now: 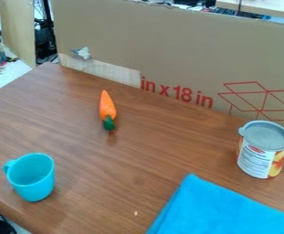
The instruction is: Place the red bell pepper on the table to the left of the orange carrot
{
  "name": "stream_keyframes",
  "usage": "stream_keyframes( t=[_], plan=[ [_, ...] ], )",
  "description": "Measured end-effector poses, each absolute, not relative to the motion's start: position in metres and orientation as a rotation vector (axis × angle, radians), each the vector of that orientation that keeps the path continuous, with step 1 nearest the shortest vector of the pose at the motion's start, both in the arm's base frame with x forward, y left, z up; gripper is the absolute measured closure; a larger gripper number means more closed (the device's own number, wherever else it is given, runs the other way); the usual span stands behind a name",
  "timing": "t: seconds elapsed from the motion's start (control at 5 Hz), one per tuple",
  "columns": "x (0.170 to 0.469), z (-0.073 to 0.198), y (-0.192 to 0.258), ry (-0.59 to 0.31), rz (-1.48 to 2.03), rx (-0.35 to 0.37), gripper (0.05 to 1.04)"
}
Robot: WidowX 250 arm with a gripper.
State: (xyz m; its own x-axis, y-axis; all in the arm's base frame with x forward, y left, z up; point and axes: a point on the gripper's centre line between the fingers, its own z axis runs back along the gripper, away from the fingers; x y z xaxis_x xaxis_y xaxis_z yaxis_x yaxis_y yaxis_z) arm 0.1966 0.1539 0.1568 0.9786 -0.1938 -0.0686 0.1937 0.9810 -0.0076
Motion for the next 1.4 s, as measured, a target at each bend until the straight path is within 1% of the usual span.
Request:
stream_keyframes(
  t=[0.2, 0.4, 0.6, 0.8, 1.0, 1.2, 1.4],
  plan=[
    [0.196, 0.151, 0.153, 0.085, -0.194, -0.015, 0.075],
    [0.196, 0.154, 0.163, 0.080, -0.169, 0.026, 0.075],
    [0.194, 0.161, 0.191, 0.062, -0.106, 0.090, 0.075],
    [0.200, 0.155, 0.211, 0.066, -0.051, 0.107, 0.075],
    [0.203, 0.146, 0.232, 0.100, -0.003, 0.141, 0.075],
    [0.208, 0.132, 0.245, 0.099, 0.015, 0.142, 0.075],
    [0.208, 0.117, 0.250, 0.141, 0.020, 0.121, 0.075]
  ],
)
